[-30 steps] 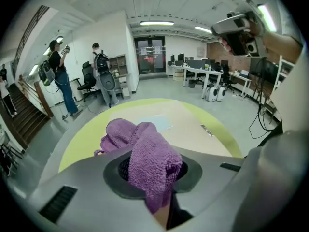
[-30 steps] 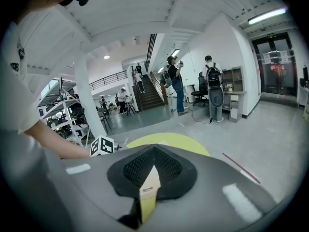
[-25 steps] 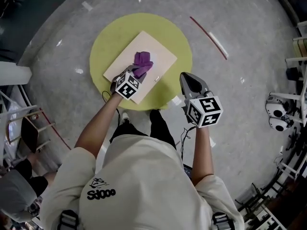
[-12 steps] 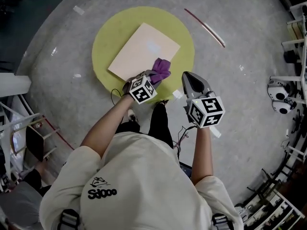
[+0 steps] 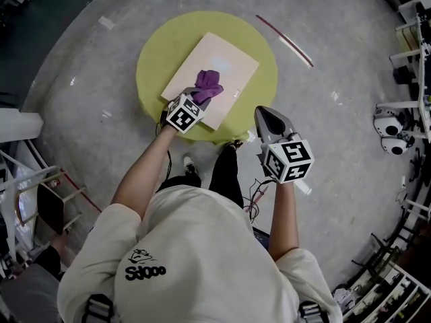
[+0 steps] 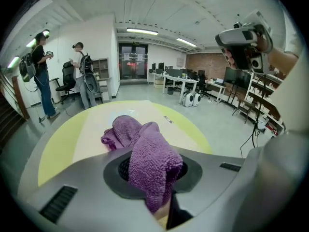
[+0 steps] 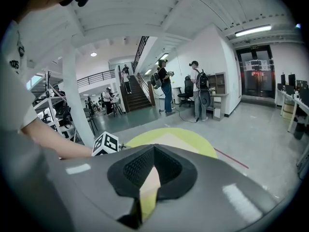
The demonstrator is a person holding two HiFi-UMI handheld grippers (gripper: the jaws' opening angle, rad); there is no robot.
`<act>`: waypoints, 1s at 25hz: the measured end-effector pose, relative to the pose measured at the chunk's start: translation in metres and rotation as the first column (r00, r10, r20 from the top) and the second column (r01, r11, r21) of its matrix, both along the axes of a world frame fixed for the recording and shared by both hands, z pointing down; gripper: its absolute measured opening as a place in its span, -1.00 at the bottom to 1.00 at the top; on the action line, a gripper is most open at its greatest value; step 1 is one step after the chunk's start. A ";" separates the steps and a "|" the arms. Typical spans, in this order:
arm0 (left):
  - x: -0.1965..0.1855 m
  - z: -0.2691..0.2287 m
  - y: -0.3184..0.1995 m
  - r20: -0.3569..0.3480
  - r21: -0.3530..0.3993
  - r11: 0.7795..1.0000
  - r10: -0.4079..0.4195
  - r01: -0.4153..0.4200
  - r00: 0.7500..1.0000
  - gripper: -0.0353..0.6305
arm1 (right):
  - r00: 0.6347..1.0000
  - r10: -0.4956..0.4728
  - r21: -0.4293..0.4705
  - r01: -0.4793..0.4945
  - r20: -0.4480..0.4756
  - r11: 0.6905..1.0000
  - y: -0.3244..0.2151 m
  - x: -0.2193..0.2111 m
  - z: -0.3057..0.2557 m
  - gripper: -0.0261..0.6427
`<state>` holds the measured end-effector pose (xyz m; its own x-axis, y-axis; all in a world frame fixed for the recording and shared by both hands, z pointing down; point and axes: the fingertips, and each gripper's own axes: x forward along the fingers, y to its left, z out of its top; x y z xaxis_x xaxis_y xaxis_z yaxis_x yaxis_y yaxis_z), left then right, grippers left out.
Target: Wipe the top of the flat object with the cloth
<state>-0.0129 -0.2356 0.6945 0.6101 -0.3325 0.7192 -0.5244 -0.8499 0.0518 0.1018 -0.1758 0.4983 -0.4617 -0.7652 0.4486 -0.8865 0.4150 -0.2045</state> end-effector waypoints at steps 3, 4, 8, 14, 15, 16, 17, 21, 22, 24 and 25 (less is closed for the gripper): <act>-0.034 0.000 -0.013 -0.008 0.006 0.997 -0.075 0.075 0.997 -0.69 | 1.000 -0.019 0.000 0.019 -0.003 1.000 0.001 -0.014 0.000 -0.89; -0.047 0.000 -0.018 -0.009 0.006 0.994 -0.105 0.105 0.994 -0.69 | 1.000 -0.026 0.002 0.026 -0.004 1.000 0.000 -0.019 0.000 -0.89; -0.089 -0.002 -0.027 -0.017 -0.003 0.975 -0.221 0.221 0.975 -0.69 | 0.999 -0.053 0.013 0.053 -0.005 0.998 -0.001 -0.035 -0.003 -0.89; -0.122 0.001 -0.017 -0.053 -0.030 0.956 -0.292 0.291 0.955 -0.68 | 0.996 -0.088 0.021 0.088 -0.004 0.996 0.000 -0.055 -0.002 -0.89; -0.123 0.001 -0.015 -0.065 -0.037 0.954 -0.300 0.298 0.952 -0.68 | 0.996 -0.092 0.023 0.092 -0.005 0.995 0.001 -0.058 -0.003 -0.89; -0.124 0.002 -0.013 -0.075 -0.043 0.952 -0.306 0.304 0.949 -0.68 | 0.995 -0.097 0.026 0.097 -0.007 0.995 0.004 -0.060 -0.003 -0.89; -0.124 0.002 -0.010 -0.080 -0.049 0.950 -0.310 0.307 0.947 -0.68 | 0.995 -0.100 0.029 0.100 -0.009 0.995 0.006 -0.061 -0.004 -0.89; -0.112 0.003 -0.001 -0.104 -0.098 0.949 -0.309 0.299 0.945 -0.68 | 0.996 -0.088 0.031 0.088 -0.014 0.996 0.019 -0.056 -0.004 -0.89; -0.107 0.003 0.001 -0.117 -0.117 0.948 -0.311 0.298 0.943 -0.68 | 0.997 -0.080 0.028 0.081 -0.014 0.996 0.022 -0.053 -0.004 -0.89; -0.096 0.002 0.009 -0.137 -0.142 0.946 -0.310 0.291 0.941 -0.68 | 0.998 -0.065 0.024 0.066 -0.016 0.998 0.030 -0.046 -0.004 -0.89; -0.090 0.001 0.013 -0.143 -0.148 0.948 -0.303 0.283 0.942 -0.68 | 0.998 -0.058 0.023 0.058 -0.016 0.998 0.034 -0.043 -0.004 -0.89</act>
<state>-0.1030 -0.2231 0.6958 0.6107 -0.4293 0.6654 -0.7248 -0.6415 0.2513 0.0585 -0.1420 0.4939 -0.4987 -0.7477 0.4385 -0.8639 0.4701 -0.1808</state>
